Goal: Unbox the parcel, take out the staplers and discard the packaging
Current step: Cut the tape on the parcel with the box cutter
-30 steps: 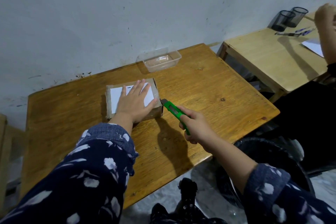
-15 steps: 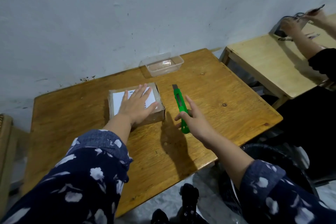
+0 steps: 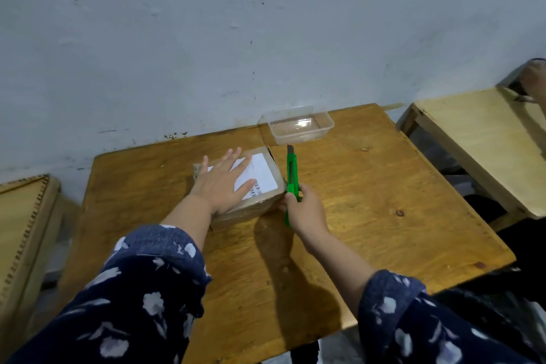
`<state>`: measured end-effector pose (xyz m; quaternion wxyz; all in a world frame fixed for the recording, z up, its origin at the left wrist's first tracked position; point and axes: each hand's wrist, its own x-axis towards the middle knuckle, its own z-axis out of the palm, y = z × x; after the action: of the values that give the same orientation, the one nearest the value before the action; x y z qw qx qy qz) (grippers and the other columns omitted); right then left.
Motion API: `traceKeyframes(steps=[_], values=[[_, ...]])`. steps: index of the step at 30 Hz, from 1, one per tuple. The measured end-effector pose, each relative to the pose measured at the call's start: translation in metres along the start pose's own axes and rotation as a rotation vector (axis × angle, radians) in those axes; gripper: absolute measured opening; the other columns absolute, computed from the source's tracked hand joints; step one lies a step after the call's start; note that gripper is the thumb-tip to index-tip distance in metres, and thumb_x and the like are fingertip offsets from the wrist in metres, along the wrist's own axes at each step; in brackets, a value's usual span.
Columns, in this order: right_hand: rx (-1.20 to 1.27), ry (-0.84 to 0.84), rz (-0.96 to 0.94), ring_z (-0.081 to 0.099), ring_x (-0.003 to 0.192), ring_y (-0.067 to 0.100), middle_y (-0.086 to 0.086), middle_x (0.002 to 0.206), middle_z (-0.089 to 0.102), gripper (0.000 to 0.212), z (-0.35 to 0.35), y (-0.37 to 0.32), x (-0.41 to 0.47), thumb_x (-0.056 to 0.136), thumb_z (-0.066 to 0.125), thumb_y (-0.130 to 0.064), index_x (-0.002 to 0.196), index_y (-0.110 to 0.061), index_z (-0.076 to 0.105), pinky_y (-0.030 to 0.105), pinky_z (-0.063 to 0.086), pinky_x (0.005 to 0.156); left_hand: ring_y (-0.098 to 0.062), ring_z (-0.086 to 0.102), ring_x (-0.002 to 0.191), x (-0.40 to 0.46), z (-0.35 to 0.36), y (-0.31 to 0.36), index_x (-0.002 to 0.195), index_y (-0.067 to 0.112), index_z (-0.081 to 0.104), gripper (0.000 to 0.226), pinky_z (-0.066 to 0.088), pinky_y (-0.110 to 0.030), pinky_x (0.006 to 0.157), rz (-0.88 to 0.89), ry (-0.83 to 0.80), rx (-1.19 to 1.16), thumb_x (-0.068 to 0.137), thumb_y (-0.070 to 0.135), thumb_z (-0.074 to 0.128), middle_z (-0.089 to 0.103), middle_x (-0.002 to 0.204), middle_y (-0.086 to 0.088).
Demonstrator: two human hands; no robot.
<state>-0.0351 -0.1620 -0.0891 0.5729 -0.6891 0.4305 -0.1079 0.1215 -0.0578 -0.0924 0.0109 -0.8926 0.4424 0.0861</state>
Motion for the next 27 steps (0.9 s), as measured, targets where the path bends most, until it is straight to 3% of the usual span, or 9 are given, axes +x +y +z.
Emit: traceKeyframes(steps=[10, 15, 21, 24, 27], values=[[-0.098, -0.136, -0.082, 0.061, 0.104, 0.026, 0.006, 0.12, 0.062, 0.037, 0.034, -0.052, 0.073, 0.097, 0.043, -0.013, 0.133, -0.016, 0.049, 0.039, 0.052, 0.089, -0.014, -0.013, 0.147, -0.014, 0.009, -0.032, 0.152, 0.033, -0.003, 0.077, -0.008, -0.055, 0.116, -0.157, 0.054, -0.044, 0.088, 0.071, 0.014, -0.012, 0.161, 0.003], [-0.135, -0.212, -0.126, 0.054, 0.076, 0.016, 0.007, 0.111, 0.062, 0.036, 0.058, -0.079, 0.102, 0.098, 0.04, -0.012, 0.132, -0.017, 0.051, 0.027, 0.043, 0.064, -0.016, -0.016, 0.147, -0.017, 0.008, -0.039, 0.151, 0.034, -0.011, 0.094, -0.009, -0.053, 0.117, -0.213, 0.036, -0.045, 0.074, 0.085, 0.01, -0.019, 0.16, 0.001], [-0.151, -0.27, -0.117, 0.051, 0.076, 0.013, 0.003, 0.104, 0.061, 0.035, 0.068, -0.087, 0.119, 0.099, 0.04, -0.011, 0.131, -0.017, 0.053, 0.034, 0.048, 0.077, -0.017, -0.018, 0.146, -0.004, 0.007, -0.03, 0.152, 0.03, -0.006, 0.101, -0.009, -0.054, 0.116, -0.319, 0.046, -0.086, 0.072, 0.088, 0.015, -0.017, 0.16, -0.002], [-0.127, -0.311, -0.086, 0.056, 0.08, 0.014, 0.002, 0.102, 0.063, 0.036, 0.061, -0.079, 0.118, 0.099, 0.04, -0.01, 0.132, -0.016, 0.051, 0.024, 0.046, 0.064, -0.018, -0.017, 0.147, 0.007, 0.007, -0.024, 0.153, 0.03, -0.001, 0.1, -0.01, -0.055, 0.114, -0.393, 0.077, -0.114, 0.074, 0.088, 0.02, -0.014, 0.161, -0.002], [-0.065, -0.3, -0.04, 0.059, 0.072, 0.013, 0.003, 0.103, 0.065, 0.044, 0.051, -0.067, 0.111, 0.098, 0.041, -0.007, 0.14, -0.022, 0.04, 0.023, 0.047, 0.06, -0.024, -0.019, 0.146, 0.017, 0.007, -0.023, 0.152, 0.031, -0.002, 0.102, -0.01, -0.058, 0.113, -0.443, 0.084, -0.107, 0.072, 0.089, 0.022, -0.014, 0.161, -0.002]])
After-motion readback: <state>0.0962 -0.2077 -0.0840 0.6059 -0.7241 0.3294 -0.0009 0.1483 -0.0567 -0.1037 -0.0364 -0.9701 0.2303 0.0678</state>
